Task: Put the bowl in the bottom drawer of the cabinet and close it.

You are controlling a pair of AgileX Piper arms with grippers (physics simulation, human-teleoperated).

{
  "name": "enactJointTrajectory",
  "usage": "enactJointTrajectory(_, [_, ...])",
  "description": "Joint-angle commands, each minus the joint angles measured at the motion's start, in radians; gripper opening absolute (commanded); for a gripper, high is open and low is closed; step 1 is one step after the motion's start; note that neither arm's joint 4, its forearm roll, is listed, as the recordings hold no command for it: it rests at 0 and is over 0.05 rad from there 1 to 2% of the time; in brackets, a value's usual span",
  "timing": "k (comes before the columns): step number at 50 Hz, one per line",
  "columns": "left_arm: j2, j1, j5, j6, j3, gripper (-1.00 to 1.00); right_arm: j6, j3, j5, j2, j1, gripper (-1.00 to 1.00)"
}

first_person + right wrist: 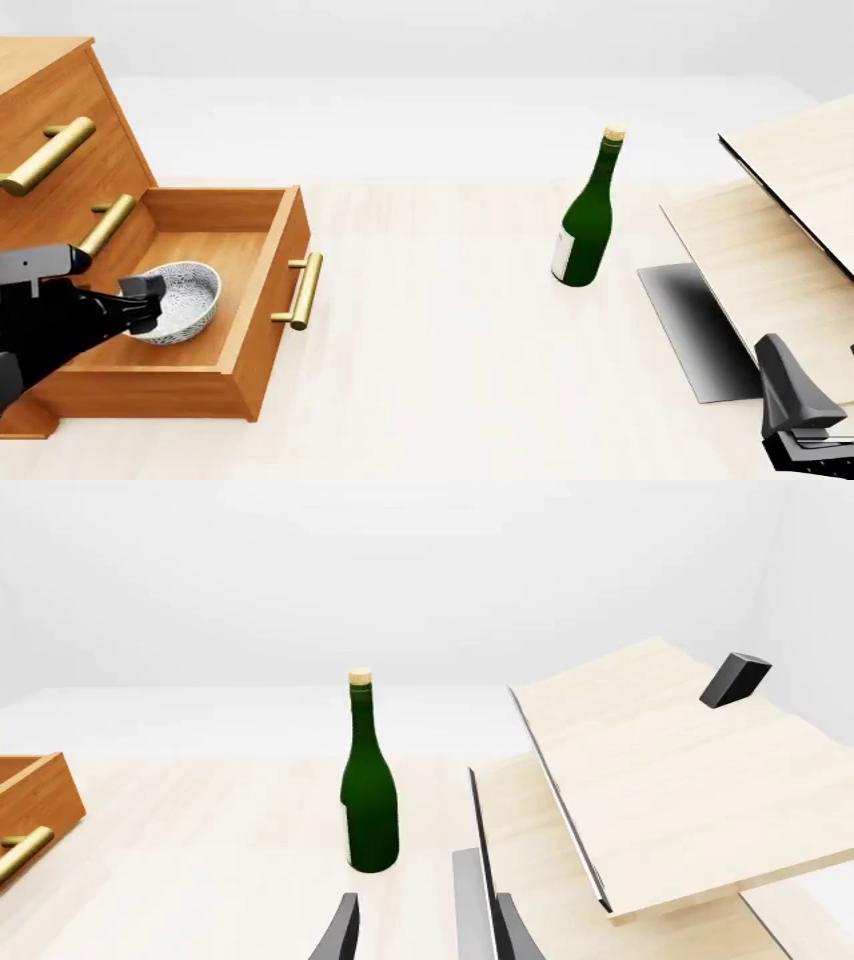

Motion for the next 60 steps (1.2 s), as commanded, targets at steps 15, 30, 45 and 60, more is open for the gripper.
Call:
enactJointTrajectory(15, [-0.109,-0.045,0.075,-0.011,-0.01,1.0,0.0,0.0,0.0,0.0,0.0,1.0])
enactJointTrajectory(30, [-0.125,-0.089,0.097,-0.034,-0.014,1.0,0.0,0.0,0.0,0.0,0.0,1.0])
enactJointTrajectory(45, [-0.166,-0.158,0.137,-0.049,-0.021,1.0,0.0,0.0,0.0,0.0,0.0,1.0])
enactJointTrajectory(60, [-0.232,-0.24,0.189,-0.042,-0.038,1.0,0.0,0.0,0.0,0.0,0.0,1.0])
